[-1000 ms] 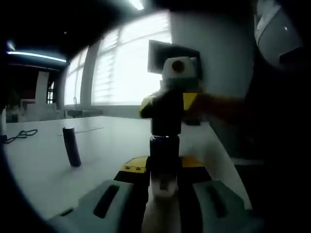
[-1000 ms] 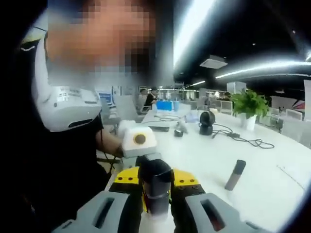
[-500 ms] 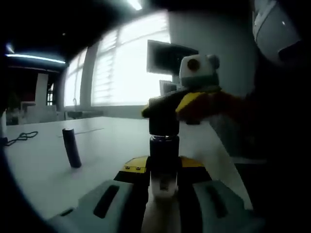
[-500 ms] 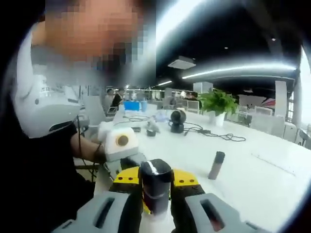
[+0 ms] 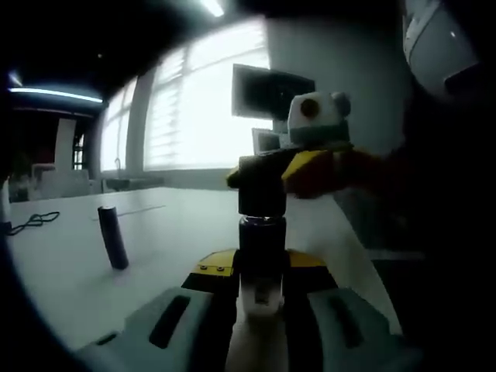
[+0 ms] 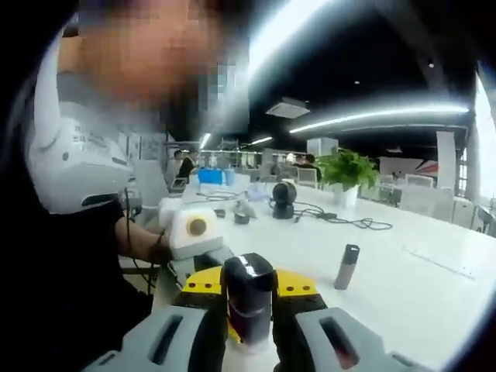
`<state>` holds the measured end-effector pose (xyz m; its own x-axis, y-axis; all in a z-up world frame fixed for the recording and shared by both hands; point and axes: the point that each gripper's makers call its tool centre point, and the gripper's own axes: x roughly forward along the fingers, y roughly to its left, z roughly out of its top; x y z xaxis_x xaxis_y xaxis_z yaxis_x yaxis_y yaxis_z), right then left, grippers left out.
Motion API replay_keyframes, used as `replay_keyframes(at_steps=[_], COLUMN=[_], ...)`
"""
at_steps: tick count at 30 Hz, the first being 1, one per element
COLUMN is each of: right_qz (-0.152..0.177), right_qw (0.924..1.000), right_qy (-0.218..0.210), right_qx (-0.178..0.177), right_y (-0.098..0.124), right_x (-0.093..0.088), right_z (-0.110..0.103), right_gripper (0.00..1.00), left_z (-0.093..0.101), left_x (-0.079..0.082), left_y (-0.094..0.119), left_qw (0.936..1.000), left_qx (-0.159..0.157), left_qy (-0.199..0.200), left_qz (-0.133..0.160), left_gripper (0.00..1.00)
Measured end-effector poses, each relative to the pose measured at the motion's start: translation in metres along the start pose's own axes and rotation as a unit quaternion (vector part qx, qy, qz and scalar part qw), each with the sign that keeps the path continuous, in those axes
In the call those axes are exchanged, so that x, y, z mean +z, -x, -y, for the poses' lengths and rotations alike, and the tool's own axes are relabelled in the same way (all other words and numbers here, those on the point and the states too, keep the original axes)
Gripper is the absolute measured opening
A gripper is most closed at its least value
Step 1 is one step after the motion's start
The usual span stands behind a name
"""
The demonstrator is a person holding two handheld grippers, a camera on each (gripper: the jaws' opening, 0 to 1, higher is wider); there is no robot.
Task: Pick up cosmetic bottle twist off cap place on table pick up cap screw tight cap place on table
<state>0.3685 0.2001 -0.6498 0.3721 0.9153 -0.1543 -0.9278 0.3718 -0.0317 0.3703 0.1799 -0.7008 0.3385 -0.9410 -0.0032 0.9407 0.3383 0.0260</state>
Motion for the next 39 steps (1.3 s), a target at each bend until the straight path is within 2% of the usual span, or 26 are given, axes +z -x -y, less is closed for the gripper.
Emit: replay_keyframes(at_steps=[11, 14, 22, 34, 39], right_qz=[0.001, 0.0, -0.001, 0.009, 0.01], right_qw=[0.9997, 0.9994, 0.9994, 0.9993, 0.9982], right_qy=[-0.003, -0.009, -0.003, -0.005, -0.013], right_qx=[0.025, 0.033, 0.035, 0.035, 0.058], right_y=[-0.002, -0.002, -0.003, 0.006, 0.009], right_x=[0.0, 0.001, -0.002, 0.001, 0.0], right_z=[0.0, -0.002, -0.004, 0.003, -0.001], right_gripper=[0.16, 0.2, 0.23, 0.22, 0.22], left_z=[-0.001, -0.001, -0.001, -0.001, -0.001], left_x=[0.0, 0.0, 0.0, 0.0, 0.0], left_y=[0.0, 0.0, 0.0, -0.001, -0.001], left_qw=[1.0, 1.0, 1.0, 1.0, 1.0], left_qx=[0.001, 0.001, 0.002, 0.002, 0.001], left_qy=[0.003, 0.003, 0.004, 0.004, 0.004], left_qz=[0.0, 0.0, -0.001, -0.001, 0.0], left_gripper=[0.12, 0.12, 0.12, 0.12, 0.12])
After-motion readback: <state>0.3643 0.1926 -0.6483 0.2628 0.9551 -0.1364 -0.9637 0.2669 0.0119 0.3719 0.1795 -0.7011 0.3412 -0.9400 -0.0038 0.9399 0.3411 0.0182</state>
